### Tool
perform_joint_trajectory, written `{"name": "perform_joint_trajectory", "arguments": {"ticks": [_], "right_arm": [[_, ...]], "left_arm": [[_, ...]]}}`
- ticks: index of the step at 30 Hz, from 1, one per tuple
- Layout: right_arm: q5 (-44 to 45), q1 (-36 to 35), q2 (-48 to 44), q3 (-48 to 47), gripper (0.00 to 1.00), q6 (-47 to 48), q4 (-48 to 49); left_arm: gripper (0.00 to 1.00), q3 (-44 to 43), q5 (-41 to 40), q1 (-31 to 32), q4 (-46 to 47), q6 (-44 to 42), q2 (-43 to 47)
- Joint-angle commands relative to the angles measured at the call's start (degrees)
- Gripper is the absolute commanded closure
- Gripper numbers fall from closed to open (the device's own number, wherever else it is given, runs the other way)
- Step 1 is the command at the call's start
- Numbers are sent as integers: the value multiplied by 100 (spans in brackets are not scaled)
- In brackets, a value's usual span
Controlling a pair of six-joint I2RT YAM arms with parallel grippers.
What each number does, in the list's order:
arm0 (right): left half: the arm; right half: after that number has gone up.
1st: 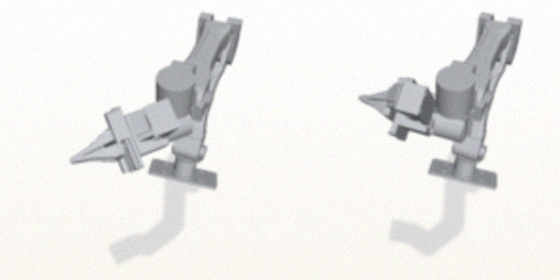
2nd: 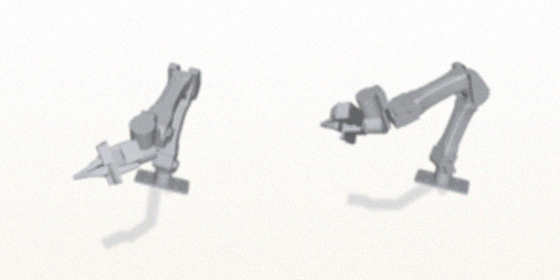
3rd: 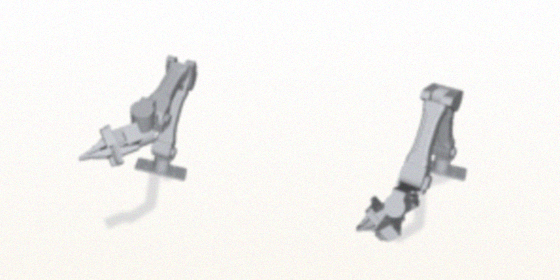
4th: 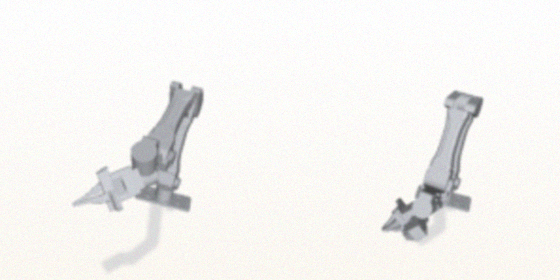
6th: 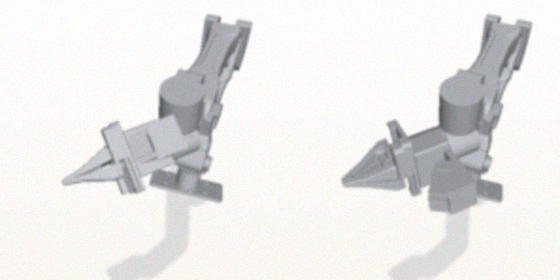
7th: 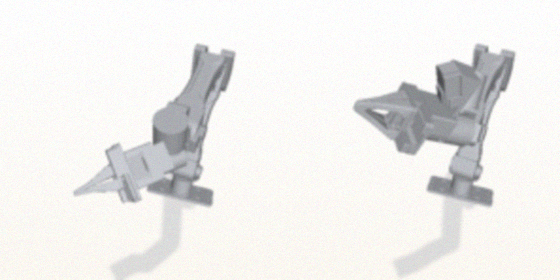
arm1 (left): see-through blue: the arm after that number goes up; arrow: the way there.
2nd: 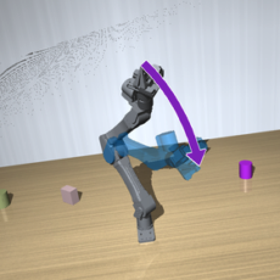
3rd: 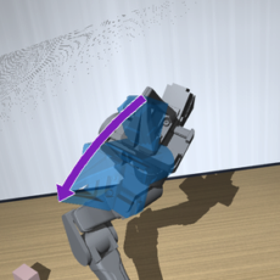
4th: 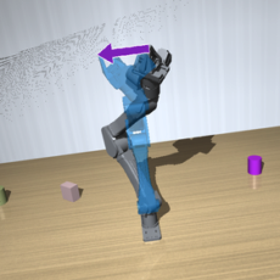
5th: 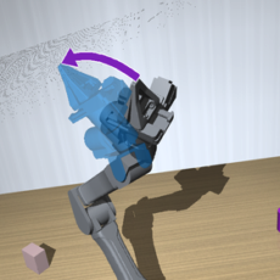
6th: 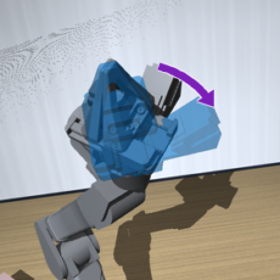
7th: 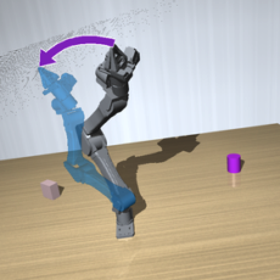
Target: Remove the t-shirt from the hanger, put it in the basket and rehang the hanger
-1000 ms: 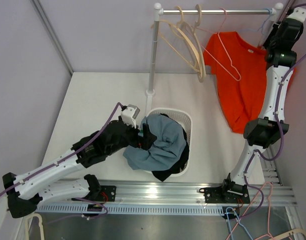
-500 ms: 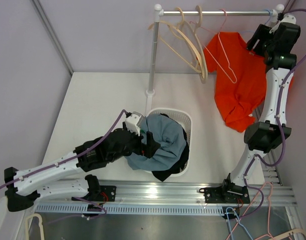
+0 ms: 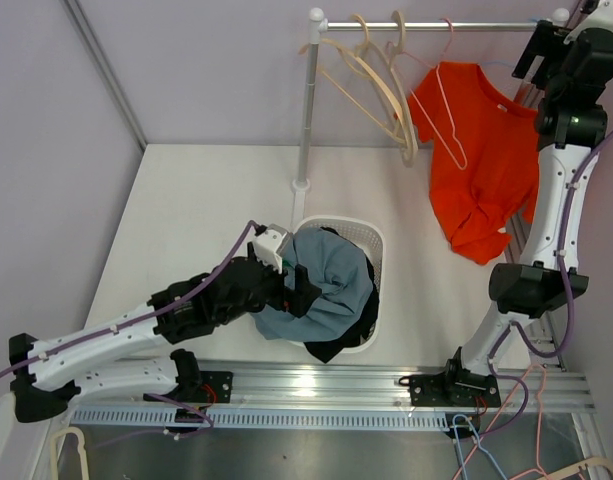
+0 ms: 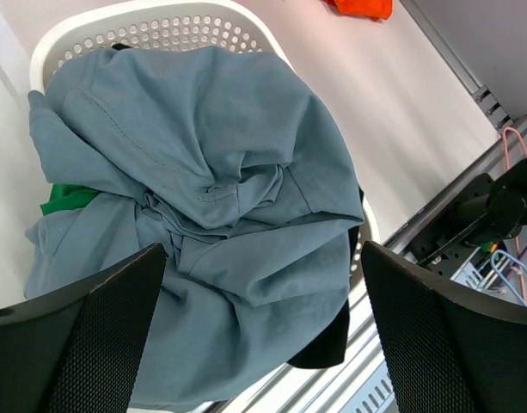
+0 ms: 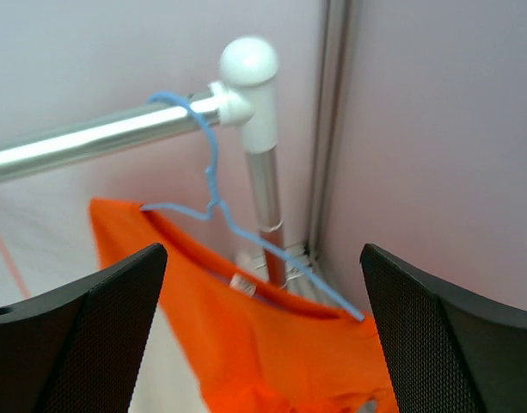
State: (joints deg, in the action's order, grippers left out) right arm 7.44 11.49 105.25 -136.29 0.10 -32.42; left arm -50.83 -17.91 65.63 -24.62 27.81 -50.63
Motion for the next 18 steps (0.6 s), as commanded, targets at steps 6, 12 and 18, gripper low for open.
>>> {"name": "perform_joint_trajectory", "arguments": {"ticks": [6, 12, 18], "right_arm": [[-67, 345, 1039, -529, 1, 640, 0], [-1318, 521, 1639, -1225, 5, 641, -633], [-2519, 521, 1244, -619, 32, 272, -564]], "left_arm": [[0, -129, 375, -216, 546, -268, -351], [1, -190, 657, -445, 766, -399, -833], [1, -191, 789, -507, 854, -470, -949]]}}
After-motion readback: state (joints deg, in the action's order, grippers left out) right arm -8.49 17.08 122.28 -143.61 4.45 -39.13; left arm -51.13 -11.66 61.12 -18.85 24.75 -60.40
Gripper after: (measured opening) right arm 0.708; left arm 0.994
